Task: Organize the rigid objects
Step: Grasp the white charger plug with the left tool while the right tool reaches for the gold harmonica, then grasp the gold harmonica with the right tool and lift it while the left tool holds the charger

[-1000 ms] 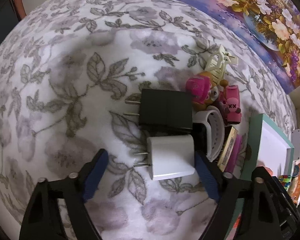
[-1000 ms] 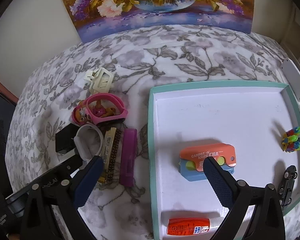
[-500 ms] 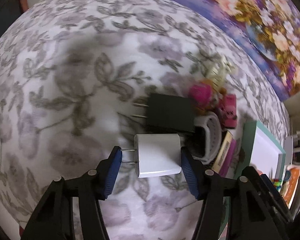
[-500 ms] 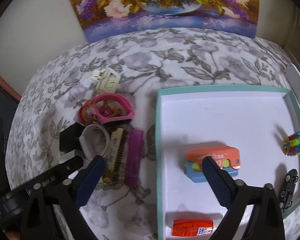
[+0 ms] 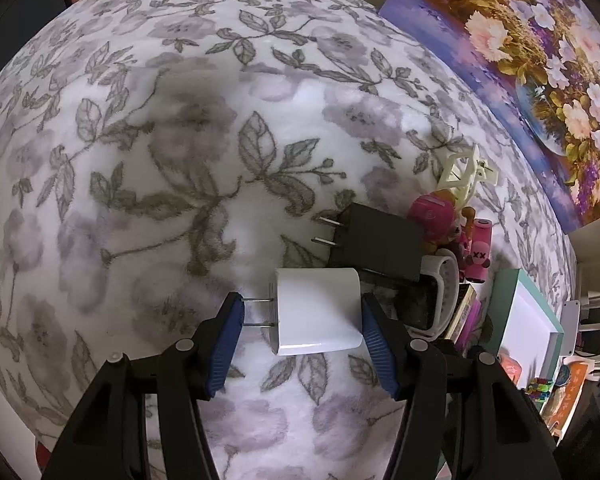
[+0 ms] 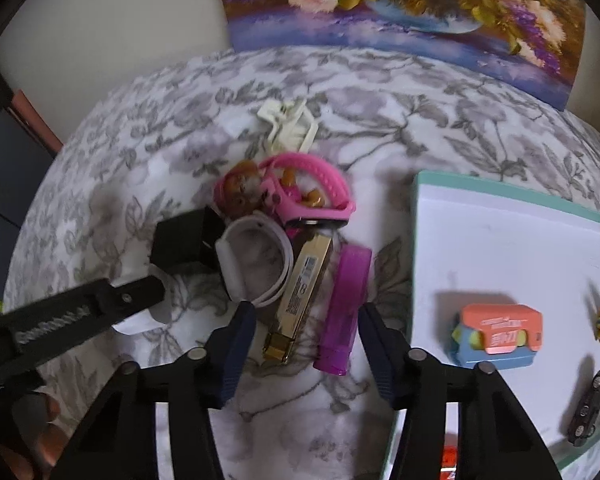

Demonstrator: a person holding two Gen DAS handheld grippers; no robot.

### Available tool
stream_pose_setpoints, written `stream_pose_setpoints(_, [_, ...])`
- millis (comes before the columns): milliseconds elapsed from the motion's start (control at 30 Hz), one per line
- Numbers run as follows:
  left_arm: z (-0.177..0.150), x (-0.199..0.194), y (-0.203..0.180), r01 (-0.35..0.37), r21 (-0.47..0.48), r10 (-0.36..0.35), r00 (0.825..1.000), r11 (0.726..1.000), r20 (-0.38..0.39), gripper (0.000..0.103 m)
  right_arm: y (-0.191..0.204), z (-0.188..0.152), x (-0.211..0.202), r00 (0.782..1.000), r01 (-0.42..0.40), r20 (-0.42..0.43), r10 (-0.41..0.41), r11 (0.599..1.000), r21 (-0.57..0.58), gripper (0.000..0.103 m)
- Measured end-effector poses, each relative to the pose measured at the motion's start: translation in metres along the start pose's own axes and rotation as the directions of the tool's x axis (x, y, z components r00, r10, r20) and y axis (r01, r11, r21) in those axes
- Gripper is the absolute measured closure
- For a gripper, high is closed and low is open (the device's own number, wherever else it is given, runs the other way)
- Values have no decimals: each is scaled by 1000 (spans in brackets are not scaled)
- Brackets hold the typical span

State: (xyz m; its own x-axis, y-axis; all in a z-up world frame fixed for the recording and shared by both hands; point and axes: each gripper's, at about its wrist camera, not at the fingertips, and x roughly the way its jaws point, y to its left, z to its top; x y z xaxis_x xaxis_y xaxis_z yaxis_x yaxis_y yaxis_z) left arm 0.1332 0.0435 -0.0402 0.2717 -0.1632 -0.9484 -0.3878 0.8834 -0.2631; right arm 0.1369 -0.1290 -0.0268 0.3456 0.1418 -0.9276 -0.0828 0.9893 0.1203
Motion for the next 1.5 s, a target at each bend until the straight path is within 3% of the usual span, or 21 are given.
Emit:
stream_pose_setpoints(233, [0,4,-1,8,-5,-8,1000,1000,-16,42,10,0,8,1000,14,-9,-15,999,-43,72])
stream_pose_setpoints(367, [1,6,-1,6,0,-6,1000,1000,-21,42,15,1,11,1000,20,-10,-21,998,-61,76])
stream_pose_setpoints(700, [2,10,-1,2,5,-2,1000,1000,-30,42,22,4,17,996,45,-73,-52,994,-96,81])
stream_pose_setpoints(1300, [5,13,0,7,14,-7,1000,1000,-14,42,21,4,28,997,62,-37,-66,995,-83,84])
stream_pose_setpoints(1500, [9,-6,3,17,-7,-17,999,1000,49,42,14,7,18,999,26,-35,-28,999,-46,87])
